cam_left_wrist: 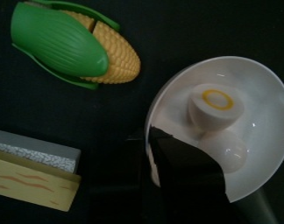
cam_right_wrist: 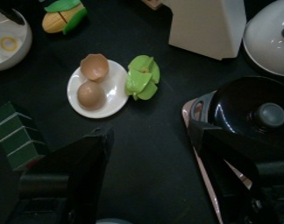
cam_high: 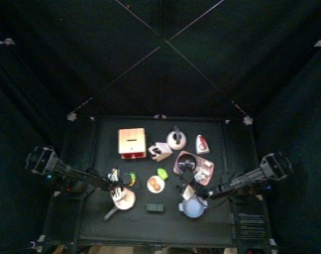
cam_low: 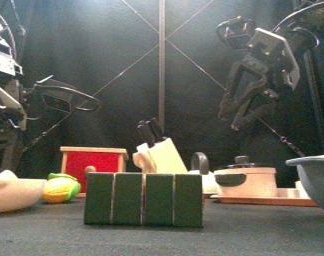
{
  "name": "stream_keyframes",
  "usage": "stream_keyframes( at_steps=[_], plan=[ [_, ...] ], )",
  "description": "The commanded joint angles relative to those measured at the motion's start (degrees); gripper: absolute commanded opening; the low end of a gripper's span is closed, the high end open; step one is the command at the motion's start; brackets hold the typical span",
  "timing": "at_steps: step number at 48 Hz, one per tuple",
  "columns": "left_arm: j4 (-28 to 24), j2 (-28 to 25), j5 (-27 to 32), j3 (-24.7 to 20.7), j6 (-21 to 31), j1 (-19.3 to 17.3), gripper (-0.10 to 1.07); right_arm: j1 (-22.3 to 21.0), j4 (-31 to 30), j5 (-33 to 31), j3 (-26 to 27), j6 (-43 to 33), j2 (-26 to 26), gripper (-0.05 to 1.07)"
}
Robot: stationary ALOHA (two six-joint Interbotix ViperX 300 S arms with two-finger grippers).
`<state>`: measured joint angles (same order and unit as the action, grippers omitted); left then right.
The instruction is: Grab pan
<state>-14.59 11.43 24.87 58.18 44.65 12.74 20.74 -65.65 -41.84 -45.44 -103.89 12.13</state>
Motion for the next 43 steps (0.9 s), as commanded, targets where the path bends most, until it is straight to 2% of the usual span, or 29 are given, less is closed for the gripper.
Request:
stream_keyframes(
  at_steps=[1,7,24,43],
  plan=[
    [-0.09,0.26,1.32,-1.58,-0.18,-0.09,0.37,0.26,0.18,-0.09,0.35,-0.09,1.58,0.97],
    [-0.09,0.97,2.81,-2.46,-0.18,0.0,0.32,0.26,0.18,-0.09,0.26,-0.09,1.58,0.97],
    [1.32,4.83,3.69,-3.96,-0.26,-0.09,0.32,0.35,0.26,-0.09,0.26,-0.09,1.76,0.97],
    [2.11,6.68,2.55,-4.48,-0.18,-0.09,0.32,0.53,1.58,0.18,0.26,-0.09,1.85,0.97]
  ],
)
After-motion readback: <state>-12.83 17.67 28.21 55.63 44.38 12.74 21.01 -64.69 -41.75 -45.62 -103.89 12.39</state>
